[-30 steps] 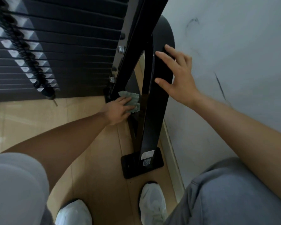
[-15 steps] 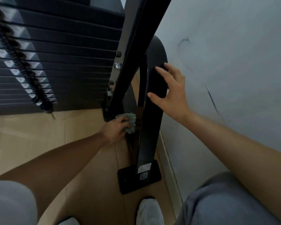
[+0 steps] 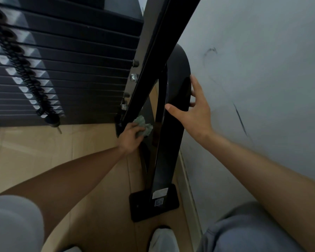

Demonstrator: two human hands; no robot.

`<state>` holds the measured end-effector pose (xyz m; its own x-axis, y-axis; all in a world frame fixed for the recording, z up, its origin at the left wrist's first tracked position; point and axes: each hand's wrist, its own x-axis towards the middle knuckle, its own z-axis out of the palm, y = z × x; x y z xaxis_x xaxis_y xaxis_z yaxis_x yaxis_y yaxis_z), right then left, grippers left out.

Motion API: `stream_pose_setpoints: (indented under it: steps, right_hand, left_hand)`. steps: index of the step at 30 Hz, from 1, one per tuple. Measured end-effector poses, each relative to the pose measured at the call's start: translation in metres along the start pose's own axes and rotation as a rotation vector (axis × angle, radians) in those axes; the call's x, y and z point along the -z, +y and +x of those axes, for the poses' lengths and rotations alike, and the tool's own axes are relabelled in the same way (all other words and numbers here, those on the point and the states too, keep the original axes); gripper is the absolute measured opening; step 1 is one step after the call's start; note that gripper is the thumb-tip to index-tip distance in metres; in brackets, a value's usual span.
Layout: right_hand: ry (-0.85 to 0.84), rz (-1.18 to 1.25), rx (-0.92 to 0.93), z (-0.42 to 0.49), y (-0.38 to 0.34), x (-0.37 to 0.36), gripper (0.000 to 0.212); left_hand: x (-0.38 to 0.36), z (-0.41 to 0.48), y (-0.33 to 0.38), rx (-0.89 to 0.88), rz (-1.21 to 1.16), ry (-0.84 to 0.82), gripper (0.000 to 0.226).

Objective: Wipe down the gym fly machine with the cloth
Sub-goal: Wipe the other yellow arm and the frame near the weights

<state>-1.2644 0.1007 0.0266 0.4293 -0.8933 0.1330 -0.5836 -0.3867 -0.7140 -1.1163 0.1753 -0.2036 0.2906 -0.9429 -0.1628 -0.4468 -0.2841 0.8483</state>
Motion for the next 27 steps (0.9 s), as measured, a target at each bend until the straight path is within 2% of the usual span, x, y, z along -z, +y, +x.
stream_pose_setpoints:
  steps: [3,8,12,15,17,19,21,27]
  right_hand:
    - [-0.012,-0.047,0.039,0.0,0.002,0.001,0.094]
    - [-0.01,-0.054,0.055,0.003,0.005,0.001,0.093]
    - [-0.008,-0.06,0.075,0.006,0.007,0.001,0.093]
    - [-0.005,-0.053,0.079,0.006,0.009,0.001,0.093]
    - [-0.01,-0.051,0.085,0.007,0.009,0.001,0.093]
    - [-0.019,-0.052,0.091,0.008,0.009,0.003,0.093]
    - [-0.029,-0.052,0.092,0.009,0.009,0.004,0.092]
    - [-0.039,-0.073,0.105,0.012,0.009,0.005,0.092]
  left_hand:
    - [-0.004,-0.01,0.0,0.072,-0.078,0.026,0.029]
    - [-0.011,-0.039,0.0,0.169,-0.304,-0.033,0.015]
    - [-0.011,-0.05,0.005,0.501,-0.56,-0.106,0.014]
    - [-0.003,-0.046,0.015,0.685,-0.855,-0.109,0.006]
    - [0.007,-0.036,0.022,0.715,-1.037,-0.129,0.015]
    - [0.016,-0.025,0.025,0.773,-1.121,-0.125,0.024]
    - [0.022,-0.017,0.023,0.831,-1.102,-0.128,0.032]
    - [0.016,-0.02,0.017,0.889,-1.043,-0.278,0.055]
